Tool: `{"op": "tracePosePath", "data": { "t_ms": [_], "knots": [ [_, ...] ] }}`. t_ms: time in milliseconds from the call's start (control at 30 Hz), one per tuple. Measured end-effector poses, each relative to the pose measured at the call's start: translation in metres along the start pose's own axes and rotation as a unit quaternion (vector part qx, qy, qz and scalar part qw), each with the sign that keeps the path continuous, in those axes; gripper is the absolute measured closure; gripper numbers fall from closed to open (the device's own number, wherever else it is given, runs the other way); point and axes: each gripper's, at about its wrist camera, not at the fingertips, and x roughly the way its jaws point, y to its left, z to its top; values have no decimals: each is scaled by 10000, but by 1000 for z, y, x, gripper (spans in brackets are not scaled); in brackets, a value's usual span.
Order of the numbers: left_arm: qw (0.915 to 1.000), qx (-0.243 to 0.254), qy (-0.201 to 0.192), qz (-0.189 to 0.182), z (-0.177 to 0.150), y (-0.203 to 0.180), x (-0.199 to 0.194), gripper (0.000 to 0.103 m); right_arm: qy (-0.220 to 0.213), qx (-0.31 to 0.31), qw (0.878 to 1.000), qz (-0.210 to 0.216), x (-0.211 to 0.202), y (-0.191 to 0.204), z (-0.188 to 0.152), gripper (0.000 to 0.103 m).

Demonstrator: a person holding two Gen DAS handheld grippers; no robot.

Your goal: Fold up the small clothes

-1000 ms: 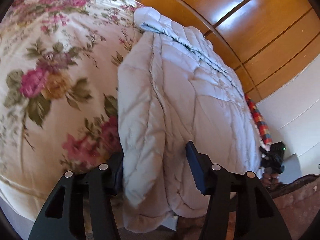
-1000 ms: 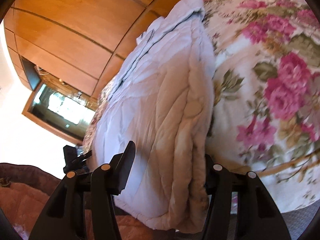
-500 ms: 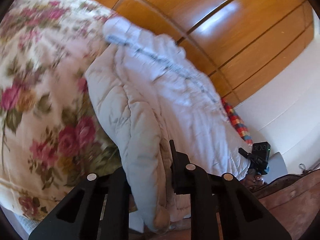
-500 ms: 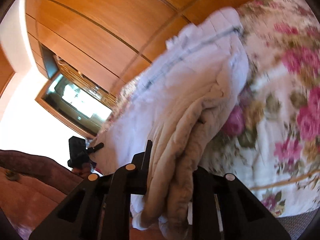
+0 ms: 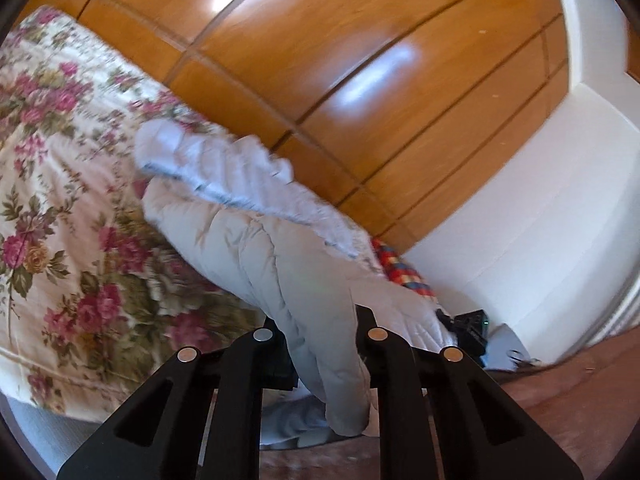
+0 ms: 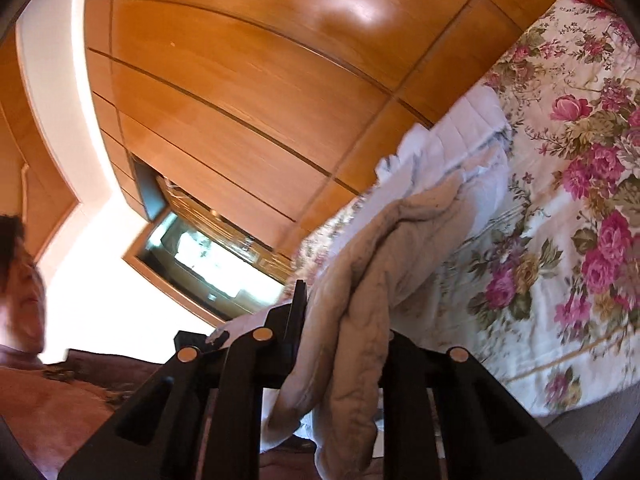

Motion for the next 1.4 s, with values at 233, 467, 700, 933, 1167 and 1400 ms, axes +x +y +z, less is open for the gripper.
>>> {"op": "tracePosePath", "data": {
  "t_ms": [233, 467, 700, 933, 1167, 1400],
  "knots": [
    [9959, -155, -366, -808, -22, -39, -56, 90, -157, 401, 9974, 578, -39, 17, -27, 87],
    [9927, -867, -285, -794, -17, -7, -40, 90, -511, 1016, 9914, 650, -30, -14, -9, 87],
    [9805, -1844, -228, -640, 31, 52, 10, 89, -730, 1451, 9834, 805, 26, -44, 47, 84],
    [9717, -2317, -172, -432, 72, 103, 58, 89, -668, 1746, 9811, 509, 78, -78, 95, 81],
    [9657, -2588, -207, 44, 93, 143, 92, 87, -834, 2284, 9699, 114, 97, -117, 107, 81],
    [9628, -2647, -258, 469, 108, 163, 117, 69, -1000, 2442, 9637, -409, 118, -148, 118, 69]
  ]
}}
